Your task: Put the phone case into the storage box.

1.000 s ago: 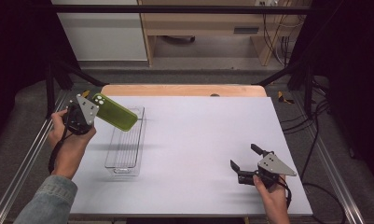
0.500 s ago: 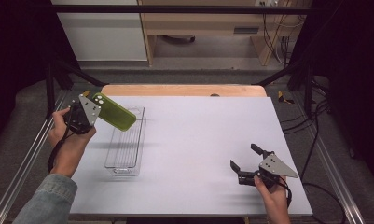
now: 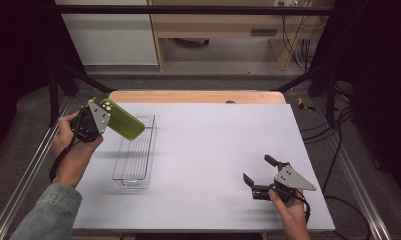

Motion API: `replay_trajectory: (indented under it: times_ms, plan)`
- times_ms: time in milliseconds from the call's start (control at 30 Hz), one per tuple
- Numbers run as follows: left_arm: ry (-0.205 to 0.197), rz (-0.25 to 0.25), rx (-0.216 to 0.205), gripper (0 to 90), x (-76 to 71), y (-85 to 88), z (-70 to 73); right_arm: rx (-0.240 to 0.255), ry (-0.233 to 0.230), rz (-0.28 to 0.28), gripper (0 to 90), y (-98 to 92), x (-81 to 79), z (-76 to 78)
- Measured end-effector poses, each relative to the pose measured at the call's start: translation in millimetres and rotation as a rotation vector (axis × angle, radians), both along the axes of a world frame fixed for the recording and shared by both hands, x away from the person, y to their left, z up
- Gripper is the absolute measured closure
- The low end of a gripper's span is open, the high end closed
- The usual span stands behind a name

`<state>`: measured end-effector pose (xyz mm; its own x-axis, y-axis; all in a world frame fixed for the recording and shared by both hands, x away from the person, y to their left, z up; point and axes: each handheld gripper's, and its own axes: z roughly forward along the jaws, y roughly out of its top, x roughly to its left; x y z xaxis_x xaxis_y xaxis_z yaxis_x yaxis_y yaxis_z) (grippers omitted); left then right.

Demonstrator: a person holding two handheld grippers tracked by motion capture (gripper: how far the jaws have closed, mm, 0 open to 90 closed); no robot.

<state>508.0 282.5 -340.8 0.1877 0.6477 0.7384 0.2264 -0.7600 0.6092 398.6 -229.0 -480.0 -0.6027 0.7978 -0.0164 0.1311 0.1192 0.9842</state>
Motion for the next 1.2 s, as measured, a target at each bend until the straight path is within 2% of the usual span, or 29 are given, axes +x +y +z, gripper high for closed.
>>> replay_trajectory:
  times_ms: [33, 133, 200, 233, 300, 600, 733, 767, 900, 1033, 1200]
  plan:
    - [-0.004, -0.004, 0.026, 87.8, 0.8, -2.1, 0.1, 0.003, 0.004, -0.001, 4.1, -0.2, 0.4, -0.2]
    - [-0.006, -0.008, 0.027, 87.8, 1.5, -4.0, -0.6, 0.044, 0.006, -0.017, 4.2, 1.1, 3.0, -0.5]
    - [-0.010, -0.014, 0.036, 87.8, 2.9, -5.9, -2.1, 0.043, 0.002, -0.019, 4.3, 3.0, 3.7, -0.3]
    - [-0.007, -0.015, 0.043, 87.8, 4.1, -6.8, -3.5, 0.016, -0.003, -0.007, 4.4, 7.0, 4.4, -0.7]
    - [-0.005, -0.012, 0.060, 87.9, 5.6, -7.3, -5.4, -0.001, -0.003, 0.002, 4.3, 9.6, 3.4, -1.5]
    - [-0.005, -0.019, 0.099, 87.9, 5.7, -11.3, -8.0, -0.035, -0.019, 0.011, 4.2, 9.6, 0.0, -1.4]
    - [-0.005, -0.020, 0.105, 87.9, 7.0, -13.3, -8.2, -0.035, -0.015, 0.009, 4.1, 9.1, 0.5, -1.8]
    - [-0.004, -0.021, 0.124, 87.9, 7.3, -14.8, -8.6, -0.038, -0.016, 0.010, 4.1, 9.1, 0.6, -1.8]
    - [-0.004, -0.020, 0.142, 87.9, 7.8, -14.4, -10.9, -0.038, -0.018, 0.011, 4.1, 9.5, 0.1, -1.7]
    - [-0.008, -0.024, 0.138, 87.9, 7.4, -13.3, -11.4, -0.042, -0.016, 0.010, 4.1, 9.7, 0.2, -2.1]
    - [-0.010, -0.026, 0.159, 87.9, 7.7, -14.4, -11.1, -0.040, -0.022, 0.008, 4.1, 9.6, 0.1, -1.7]
